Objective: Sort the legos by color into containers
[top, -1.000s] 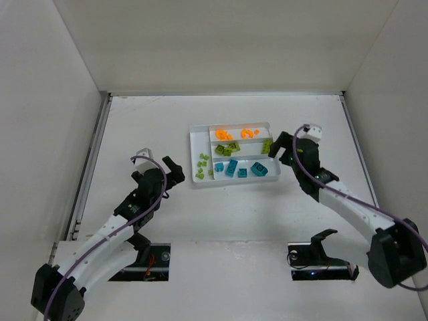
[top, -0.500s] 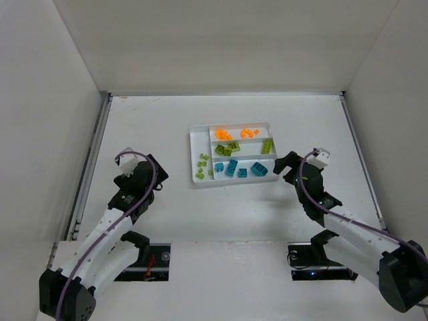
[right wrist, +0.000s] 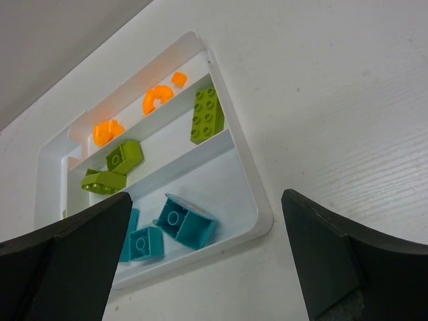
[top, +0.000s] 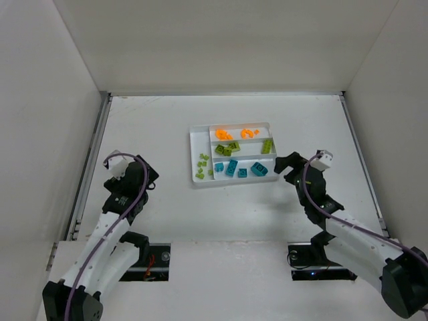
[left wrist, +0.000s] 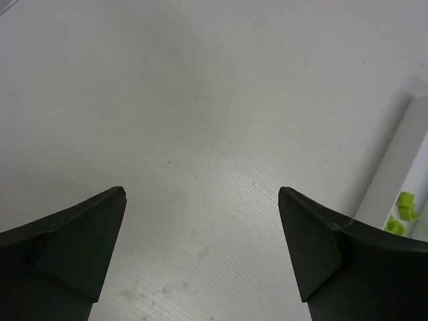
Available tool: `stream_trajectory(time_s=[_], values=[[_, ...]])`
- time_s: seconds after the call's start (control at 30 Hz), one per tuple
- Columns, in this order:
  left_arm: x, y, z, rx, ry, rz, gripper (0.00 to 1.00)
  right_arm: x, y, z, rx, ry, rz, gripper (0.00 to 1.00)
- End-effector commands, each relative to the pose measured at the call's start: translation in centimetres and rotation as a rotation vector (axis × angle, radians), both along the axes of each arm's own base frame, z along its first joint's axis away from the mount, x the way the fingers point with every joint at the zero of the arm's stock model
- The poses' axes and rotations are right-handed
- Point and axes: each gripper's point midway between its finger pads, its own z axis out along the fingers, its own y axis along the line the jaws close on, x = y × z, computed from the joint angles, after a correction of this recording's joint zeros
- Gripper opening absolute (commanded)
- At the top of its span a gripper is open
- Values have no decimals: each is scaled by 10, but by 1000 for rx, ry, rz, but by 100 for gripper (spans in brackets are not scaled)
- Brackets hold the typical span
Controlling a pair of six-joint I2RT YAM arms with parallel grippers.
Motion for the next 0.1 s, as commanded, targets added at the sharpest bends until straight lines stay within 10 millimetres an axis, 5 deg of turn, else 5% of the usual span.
stream_trajectory(time_s=[0.0,0.07], values=[[8,3,21,15,-54,14,100,5,7,20,38,-69,3,100],[9,4,20,26,-40,16,100,5,6,20,37,-68,1,100]])
